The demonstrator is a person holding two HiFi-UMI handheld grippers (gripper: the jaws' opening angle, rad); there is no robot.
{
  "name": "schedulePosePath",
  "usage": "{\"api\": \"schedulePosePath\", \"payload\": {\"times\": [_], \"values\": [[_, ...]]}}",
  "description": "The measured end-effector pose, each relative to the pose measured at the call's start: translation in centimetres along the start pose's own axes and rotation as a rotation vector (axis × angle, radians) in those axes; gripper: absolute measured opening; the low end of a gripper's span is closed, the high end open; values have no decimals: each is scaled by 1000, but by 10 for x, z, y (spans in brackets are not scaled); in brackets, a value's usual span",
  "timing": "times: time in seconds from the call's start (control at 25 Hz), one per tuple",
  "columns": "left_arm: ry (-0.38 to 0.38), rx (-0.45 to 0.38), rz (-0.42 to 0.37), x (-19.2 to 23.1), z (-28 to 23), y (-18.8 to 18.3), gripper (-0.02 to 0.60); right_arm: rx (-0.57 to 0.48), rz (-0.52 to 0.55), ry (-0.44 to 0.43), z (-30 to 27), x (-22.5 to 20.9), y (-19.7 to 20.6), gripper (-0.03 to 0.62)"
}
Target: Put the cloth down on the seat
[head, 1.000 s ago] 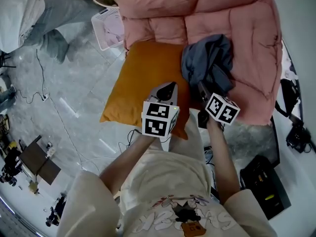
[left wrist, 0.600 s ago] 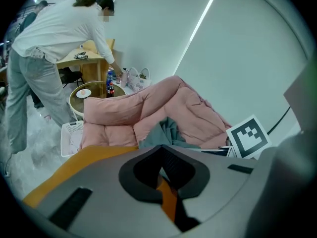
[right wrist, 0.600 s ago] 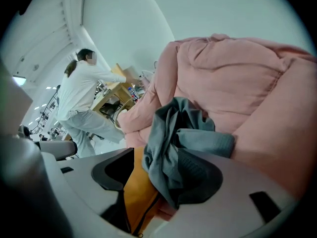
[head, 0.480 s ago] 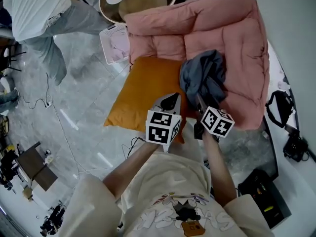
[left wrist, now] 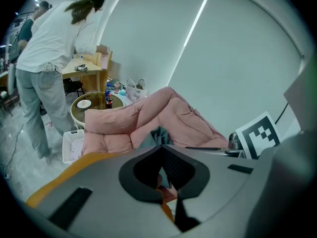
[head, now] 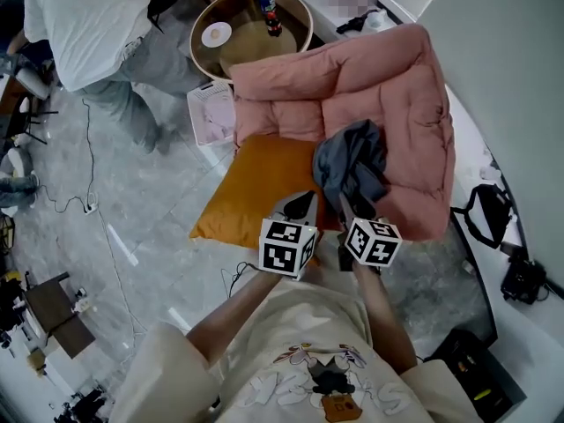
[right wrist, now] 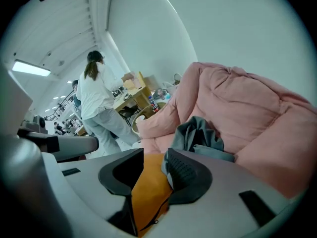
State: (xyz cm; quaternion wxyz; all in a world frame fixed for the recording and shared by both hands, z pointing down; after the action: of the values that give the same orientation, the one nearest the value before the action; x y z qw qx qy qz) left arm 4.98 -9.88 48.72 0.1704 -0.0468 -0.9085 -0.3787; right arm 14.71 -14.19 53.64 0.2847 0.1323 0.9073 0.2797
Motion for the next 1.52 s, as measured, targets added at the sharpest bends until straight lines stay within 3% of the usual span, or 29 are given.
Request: {"api": "schedulePosePath", "payload": {"times": [0.16,0.36,0.52,0.72,1.16,1.52], "values": [[0,-18,-16,-9,16,-3,5,-42,12,-14,16,7,-9,114],[-5,-54,-10,-13,36,-9,5,-111,-73,-40,36,14,-17,81],[-16,-52,33,-17,51,-2,6,-110,-46,-40,54,25,-4,72],[9,-88,8,-25,67,-15,5,-148,-18,-56,70,45,-5,67],[107,-128,-46,-21,137,-4,5,-354,19,-62,133,130,-16,66],[139,-179,-131,16,232,24,5,-467,34,-21,173,225,23,66]]}}
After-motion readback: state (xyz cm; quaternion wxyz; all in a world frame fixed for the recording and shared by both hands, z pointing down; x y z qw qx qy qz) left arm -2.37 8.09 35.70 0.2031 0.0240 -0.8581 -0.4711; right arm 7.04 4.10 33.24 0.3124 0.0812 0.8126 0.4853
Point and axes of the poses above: the fingertips, and each gripper's own axes: z backward along the fingers, x to its left, y out of its underside, the point moved 2 cm from there along z, backward along the fingers, and after that the axes turned 2 degrees about -z, right-handed, at the moved point
